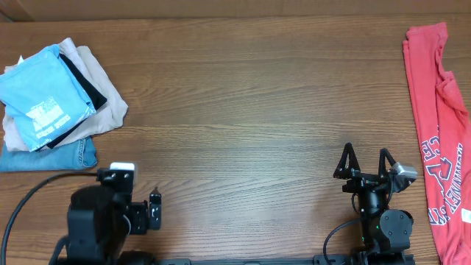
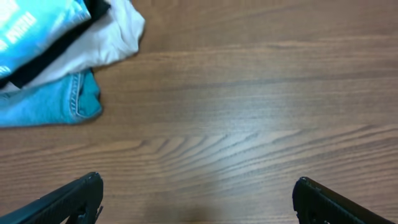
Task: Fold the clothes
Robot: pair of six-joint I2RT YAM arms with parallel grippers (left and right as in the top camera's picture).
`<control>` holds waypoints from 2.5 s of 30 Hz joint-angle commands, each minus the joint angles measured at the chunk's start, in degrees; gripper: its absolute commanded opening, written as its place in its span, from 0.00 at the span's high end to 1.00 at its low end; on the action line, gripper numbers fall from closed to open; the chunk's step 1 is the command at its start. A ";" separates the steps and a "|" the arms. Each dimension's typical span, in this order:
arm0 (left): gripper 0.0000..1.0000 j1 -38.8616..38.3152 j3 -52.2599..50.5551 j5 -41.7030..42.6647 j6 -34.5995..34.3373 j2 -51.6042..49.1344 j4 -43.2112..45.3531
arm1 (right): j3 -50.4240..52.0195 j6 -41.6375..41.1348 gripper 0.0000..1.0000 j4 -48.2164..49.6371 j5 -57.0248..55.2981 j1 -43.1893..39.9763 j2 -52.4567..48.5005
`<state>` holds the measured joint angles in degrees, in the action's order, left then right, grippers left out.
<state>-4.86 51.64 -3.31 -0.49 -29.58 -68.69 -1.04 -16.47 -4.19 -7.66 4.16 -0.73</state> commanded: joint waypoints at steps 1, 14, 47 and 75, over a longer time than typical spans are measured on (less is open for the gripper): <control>0.00 -0.20 -1.84 -1.14 -0.81 4.66 0.94 | 0.55 -0.09 0.00 0.22 0.42 -0.22 0.35; 0.00 -0.20 -28.83 -0.42 -1.25 25.49 23.61 | 0.55 -0.09 0.00 0.20 0.42 -0.24 0.35; 0.00 -0.09 -51.36 0.35 -0.35 29.40 64.63 | 0.55 -0.09 0.00 0.20 0.42 -0.22 0.35; 0.00 -0.09 -51.36 0.35 -0.35 29.38 64.61 | 0.55 -0.09 0.00 0.20 0.42 -0.22 0.35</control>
<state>-4.86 0.47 -3.44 -1.13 -0.86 -4.25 -1.04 -16.47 -4.25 -7.46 4.14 -0.73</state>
